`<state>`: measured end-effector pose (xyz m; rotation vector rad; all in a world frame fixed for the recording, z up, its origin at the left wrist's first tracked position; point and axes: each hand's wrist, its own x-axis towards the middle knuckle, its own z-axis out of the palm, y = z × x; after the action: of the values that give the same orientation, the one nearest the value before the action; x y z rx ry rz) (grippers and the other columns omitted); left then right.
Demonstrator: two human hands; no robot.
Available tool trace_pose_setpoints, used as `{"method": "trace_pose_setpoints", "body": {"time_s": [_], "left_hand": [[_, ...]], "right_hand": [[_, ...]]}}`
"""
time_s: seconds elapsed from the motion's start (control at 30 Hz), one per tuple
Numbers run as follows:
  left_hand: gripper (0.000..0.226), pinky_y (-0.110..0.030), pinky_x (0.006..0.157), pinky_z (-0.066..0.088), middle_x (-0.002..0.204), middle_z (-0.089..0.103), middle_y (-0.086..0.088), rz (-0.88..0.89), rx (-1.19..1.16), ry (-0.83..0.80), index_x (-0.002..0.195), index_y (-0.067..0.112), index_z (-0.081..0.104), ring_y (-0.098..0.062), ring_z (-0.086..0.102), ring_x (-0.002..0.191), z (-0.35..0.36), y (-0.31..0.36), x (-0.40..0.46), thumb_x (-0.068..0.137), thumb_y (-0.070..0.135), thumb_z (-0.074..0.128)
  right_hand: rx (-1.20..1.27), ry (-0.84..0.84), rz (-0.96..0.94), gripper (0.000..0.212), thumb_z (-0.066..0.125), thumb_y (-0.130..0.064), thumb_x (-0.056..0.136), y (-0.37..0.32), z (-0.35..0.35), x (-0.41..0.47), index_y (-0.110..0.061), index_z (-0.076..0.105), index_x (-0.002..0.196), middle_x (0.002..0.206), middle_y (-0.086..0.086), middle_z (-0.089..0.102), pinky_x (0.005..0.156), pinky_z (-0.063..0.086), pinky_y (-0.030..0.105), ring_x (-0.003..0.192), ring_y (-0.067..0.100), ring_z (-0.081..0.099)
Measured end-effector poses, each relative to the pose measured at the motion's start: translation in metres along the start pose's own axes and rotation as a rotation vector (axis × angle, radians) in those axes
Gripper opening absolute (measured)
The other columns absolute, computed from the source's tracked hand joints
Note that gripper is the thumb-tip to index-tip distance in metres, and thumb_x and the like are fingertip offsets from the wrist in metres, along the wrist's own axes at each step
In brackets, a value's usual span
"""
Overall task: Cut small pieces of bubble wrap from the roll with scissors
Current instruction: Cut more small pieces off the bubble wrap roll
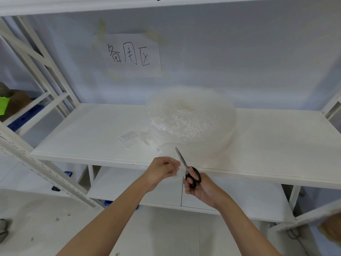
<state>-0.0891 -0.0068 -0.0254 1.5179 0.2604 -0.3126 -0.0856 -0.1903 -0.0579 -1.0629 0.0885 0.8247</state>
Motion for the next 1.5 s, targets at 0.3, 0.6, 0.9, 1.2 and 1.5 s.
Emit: {"method": "trace_pose_setpoints", "body": {"time_s": [0.3, 0.6, 0.9, 1.2, 1.5], "left_hand": [[0.012, -0.031, 0.086, 0.056, 0.074, 0.065, -0.002, 0.029, -0.007, -0.020, 0.091, 0.004, 0.070, -0.016, 0.060, 0.074, -0.003, 0.006, -0.002, 0.092, 0.014, 0.066], [0.010, -0.027, 0.082, 0.057, 0.080, 0.066, -0.007, 0.081, 0.008, 0.007, 0.091, 0.003, 0.072, -0.015, 0.062, 0.076, -0.004, 0.014, 0.002, 0.092, 0.009, 0.063], [0.013, -0.028, 0.083, 0.057, 0.081, 0.066, -0.006, 0.049, 0.006, -0.009, 0.094, 0.002, 0.073, -0.015, 0.063, 0.080, -0.003, 0.007, -0.003, 0.092, 0.011, 0.064], [0.011, -0.023, 0.075, 0.055, 0.077, 0.066, -0.005, 0.000, -0.010, -0.012, 0.091, 0.002, 0.071, -0.016, 0.063, 0.077, -0.005, 0.000, -0.013, 0.092, 0.010, 0.064], [0.015, -0.022, 0.074, 0.055, 0.078, 0.064, -0.007, -0.006, -0.014, -0.016, 0.097, -0.003, 0.070, -0.019, 0.062, 0.081, 0.000, -0.003, -0.016, 0.092, 0.011, 0.064]], "right_hand": [[-0.068, -0.043, 0.014, 0.048, 0.070, -0.051, 0.073, -0.001, 0.003, 0.002, -0.011, 0.044, 0.073, 0.071, 0.007, 0.045, 0.067, 0.042, 0.029, 0.063, 0.019, 0.041], [-0.014, -0.125, 0.069, 0.060, 0.078, -0.061, 0.065, 0.014, -0.006, -0.011, -0.011, 0.044, 0.068, 0.073, 0.007, 0.046, 0.070, 0.042, 0.030, 0.065, 0.020, 0.043], [-0.046, -0.113, 0.084, 0.053, 0.065, -0.060, 0.076, 0.009, -0.005, -0.009, -0.012, 0.046, 0.065, 0.073, 0.007, 0.046, 0.069, 0.042, 0.028, 0.065, 0.020, 0.044], [-0.041, -0.073, 0.080, 0.045, 0.063, -0.054, 0.080, -0.006, 0.009, -0.003, -0.015, 0.054, 0.059, 0.070, 0.007, 0.044, 0.064, 0.040, 0.029, 0.060, 0.019, 0.044], [0.025, -0.007, 0.029, 0.034, 0.066, -0.040, 0.081, -0.003, 0.008, -0.001, -0.012, 0.047, 0.080, 0.060, 0.000, 0.043, 0.063, 0.038, 0.028, 0.056, 0.016, 0.042]]}}
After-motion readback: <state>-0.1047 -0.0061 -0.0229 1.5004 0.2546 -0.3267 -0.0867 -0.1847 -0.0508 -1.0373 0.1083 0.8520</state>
